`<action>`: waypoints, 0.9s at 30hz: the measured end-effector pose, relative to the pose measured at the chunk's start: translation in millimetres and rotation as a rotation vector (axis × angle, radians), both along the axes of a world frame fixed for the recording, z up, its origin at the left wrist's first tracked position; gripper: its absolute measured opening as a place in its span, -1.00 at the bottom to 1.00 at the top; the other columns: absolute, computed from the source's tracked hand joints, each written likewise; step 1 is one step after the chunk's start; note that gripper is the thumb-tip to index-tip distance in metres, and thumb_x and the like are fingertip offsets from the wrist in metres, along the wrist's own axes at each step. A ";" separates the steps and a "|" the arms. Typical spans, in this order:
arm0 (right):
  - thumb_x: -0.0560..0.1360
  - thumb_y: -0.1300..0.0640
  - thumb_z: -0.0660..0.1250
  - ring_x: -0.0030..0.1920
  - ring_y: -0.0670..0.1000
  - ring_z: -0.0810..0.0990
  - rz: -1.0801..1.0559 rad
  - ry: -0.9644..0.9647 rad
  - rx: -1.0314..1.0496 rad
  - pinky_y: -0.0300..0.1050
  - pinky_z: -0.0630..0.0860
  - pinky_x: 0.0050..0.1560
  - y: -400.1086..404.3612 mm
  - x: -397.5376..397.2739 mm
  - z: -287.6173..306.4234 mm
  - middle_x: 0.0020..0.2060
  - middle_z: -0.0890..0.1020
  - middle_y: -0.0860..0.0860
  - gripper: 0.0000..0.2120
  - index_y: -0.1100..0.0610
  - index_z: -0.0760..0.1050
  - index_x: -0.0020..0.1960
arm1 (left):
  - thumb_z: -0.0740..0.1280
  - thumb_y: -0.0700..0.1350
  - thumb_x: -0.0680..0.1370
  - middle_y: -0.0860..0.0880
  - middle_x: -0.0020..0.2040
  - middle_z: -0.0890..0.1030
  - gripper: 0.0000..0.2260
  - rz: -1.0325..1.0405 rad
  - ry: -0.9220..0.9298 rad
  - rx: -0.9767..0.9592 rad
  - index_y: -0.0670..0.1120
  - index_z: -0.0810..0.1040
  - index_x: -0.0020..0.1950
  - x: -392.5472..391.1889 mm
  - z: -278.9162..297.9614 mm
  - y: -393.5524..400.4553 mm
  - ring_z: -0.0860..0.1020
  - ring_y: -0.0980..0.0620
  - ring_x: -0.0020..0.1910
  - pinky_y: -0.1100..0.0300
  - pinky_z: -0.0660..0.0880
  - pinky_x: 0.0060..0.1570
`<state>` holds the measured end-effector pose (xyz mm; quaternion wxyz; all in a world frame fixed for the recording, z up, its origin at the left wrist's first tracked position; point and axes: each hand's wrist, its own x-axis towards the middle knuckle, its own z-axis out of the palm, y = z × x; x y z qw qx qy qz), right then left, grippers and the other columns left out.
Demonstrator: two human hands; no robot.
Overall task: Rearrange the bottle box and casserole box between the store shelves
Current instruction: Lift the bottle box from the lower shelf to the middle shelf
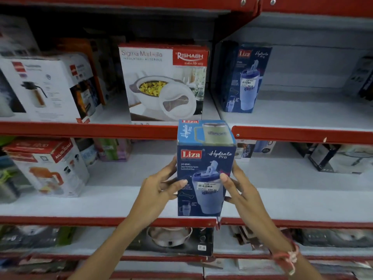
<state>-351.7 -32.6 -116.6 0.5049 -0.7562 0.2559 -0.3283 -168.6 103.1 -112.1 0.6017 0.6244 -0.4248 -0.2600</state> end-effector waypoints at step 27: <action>0.48 -0.25 0.19 0.14 -0.18 0.66 0.001 -0.173 -0.165 0.01 0.71 -0.04 -15.7 -11.9 158.2 0.13 0.61 -0.44 -0.45 -0.47 0.17 0.45 | 0.40 -0.08 0.50 0.13 0.17 0.68 -0.54 -0.094 -0.120 -0.205 0.22 0.44 0.36 1.0 157.7 -24.5 0.64 0.16 0.10 0.17 0.67 -0.21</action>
